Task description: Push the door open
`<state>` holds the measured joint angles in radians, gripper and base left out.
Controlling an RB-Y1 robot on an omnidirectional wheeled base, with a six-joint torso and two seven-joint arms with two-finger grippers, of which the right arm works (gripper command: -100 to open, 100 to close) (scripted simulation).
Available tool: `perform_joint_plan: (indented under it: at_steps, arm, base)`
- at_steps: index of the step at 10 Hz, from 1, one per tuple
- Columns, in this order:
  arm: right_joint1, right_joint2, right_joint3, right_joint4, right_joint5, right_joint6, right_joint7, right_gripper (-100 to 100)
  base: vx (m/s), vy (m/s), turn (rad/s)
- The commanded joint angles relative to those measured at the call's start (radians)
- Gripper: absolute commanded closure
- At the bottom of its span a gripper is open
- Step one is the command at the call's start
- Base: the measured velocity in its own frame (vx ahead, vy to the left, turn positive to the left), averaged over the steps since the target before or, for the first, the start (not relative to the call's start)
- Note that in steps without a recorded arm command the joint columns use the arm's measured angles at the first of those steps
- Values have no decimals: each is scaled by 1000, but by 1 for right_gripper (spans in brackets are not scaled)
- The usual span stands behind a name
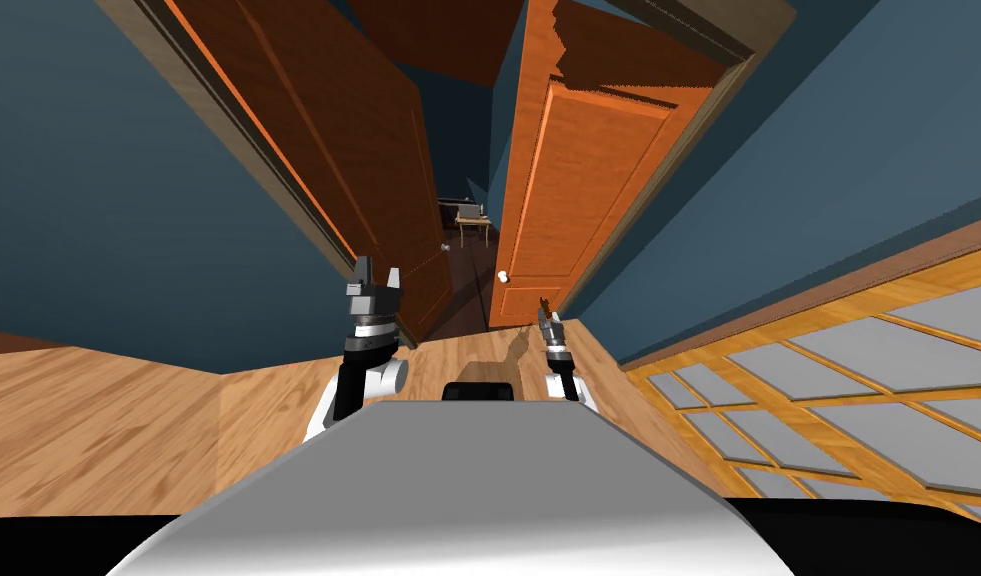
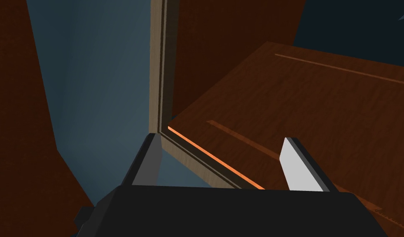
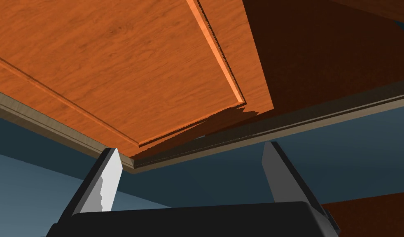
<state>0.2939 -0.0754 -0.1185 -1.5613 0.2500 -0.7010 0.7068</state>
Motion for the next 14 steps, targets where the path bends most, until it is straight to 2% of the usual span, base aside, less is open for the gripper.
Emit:
perform_joint_plan:
  at_steps: [1,6,14]
  arm:
    - [-11,3,-9,43,15,-9,39,-100]
    - [-52,14,-38,178,63,-27,154,-100]
    - [-110,44,-80,370,131,-53,321,-100]
  base:
    - [70,-4,76]
    - [96,-19,74]
    - [94,-24,67]
